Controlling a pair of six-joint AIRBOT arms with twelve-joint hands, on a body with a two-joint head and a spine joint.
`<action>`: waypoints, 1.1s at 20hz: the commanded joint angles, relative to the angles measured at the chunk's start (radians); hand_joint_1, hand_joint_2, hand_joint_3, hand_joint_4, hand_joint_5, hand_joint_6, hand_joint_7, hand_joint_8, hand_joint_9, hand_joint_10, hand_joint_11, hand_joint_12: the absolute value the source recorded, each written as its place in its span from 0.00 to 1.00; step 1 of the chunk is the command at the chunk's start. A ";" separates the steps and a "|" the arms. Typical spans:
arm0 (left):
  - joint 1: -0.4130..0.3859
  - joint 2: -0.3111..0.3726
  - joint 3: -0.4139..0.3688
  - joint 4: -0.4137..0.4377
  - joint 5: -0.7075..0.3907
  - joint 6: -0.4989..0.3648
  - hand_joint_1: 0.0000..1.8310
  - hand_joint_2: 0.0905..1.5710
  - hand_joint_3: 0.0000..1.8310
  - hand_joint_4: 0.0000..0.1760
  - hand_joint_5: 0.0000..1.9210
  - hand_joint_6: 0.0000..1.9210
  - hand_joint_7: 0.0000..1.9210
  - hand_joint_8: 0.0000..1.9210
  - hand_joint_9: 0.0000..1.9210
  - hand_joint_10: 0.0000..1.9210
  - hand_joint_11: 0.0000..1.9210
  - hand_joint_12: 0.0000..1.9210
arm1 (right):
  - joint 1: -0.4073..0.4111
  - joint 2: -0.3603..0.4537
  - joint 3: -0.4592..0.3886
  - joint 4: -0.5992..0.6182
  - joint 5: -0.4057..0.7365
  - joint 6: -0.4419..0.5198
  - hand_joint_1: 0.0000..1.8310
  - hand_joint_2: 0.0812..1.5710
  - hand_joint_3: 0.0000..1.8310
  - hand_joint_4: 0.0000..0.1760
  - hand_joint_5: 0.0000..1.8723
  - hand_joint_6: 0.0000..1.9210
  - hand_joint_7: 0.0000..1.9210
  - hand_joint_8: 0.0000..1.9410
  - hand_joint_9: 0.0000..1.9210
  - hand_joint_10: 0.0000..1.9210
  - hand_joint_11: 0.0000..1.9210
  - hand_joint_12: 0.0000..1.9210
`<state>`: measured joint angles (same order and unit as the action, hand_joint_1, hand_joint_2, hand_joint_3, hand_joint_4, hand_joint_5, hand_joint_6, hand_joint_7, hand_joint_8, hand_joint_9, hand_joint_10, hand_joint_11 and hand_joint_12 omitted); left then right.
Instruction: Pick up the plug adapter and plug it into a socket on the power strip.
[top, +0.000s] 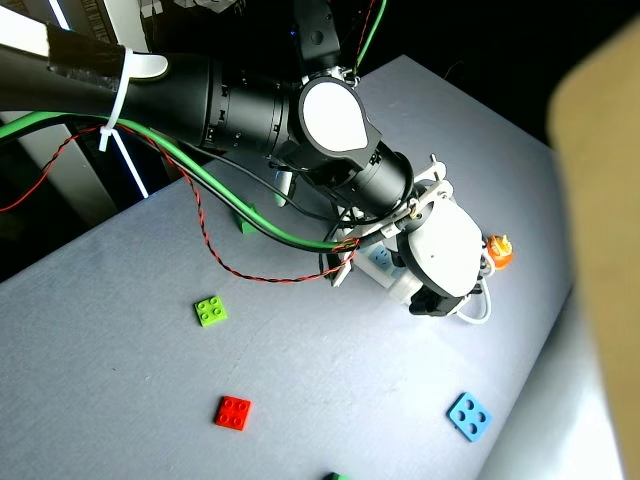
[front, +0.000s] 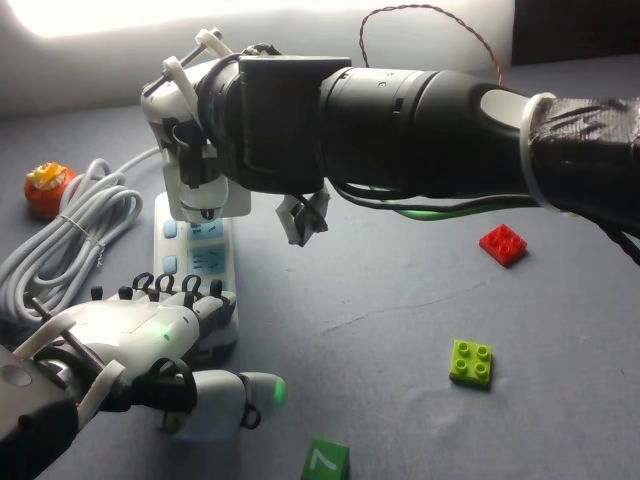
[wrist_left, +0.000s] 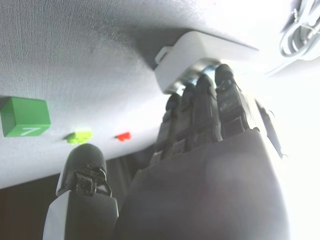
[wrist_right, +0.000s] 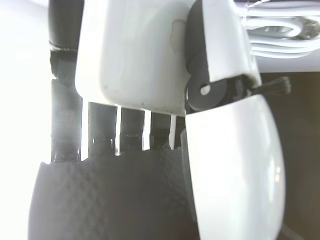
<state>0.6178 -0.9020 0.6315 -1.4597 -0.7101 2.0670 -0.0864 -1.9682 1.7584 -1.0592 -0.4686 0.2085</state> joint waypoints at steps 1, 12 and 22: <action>0.000 -0.006 0.005 0.014 -0.016 0.000 0.00 0.75 0.00 0.00 0.03 0.00 0.04 0.00 0.03 0.00 0.00 0.03 | 0.010 0.002 0.001 -0.043 0.039 -0.003 0.68 0.66 0.00 0.10 0.55 0.47 0.61 0.34 0.68 0.00 0.49 0.41; -0.004 -0.007 0.014 0.014 -0.014 0.001 0.00 0.75 0.00 0.00 0.03 0.00 0.05 0.00 0.03 0.00 0.00 0.05 | -0.001 -0.001 0.000 -0.043 0.022 -0.018 0.68 0.66 0.00 0.13 0.56 0.46 0.61 0.34 0.68 0.00 0.48 0.43; -0.002 -0.007 0.009 0.014 -0.010 0.000 0.00 0.75 0.00 0.00 0.04 0.00 0.07 0.00 0.06 0.00 0.00 0.11 | 0.017 -0.019 0.000 -0.042 -0.027 -0.046 0.68 0.66 0.00 0.09 0.56 0.45 0.62 0.32 0.69 0.00 0.49 0.43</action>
<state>0.6151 -0.9024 0.6376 -1.4593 -0.7063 2.0670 -0.0837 -1.9888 1.7584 -1.0626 -0.5171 0.1692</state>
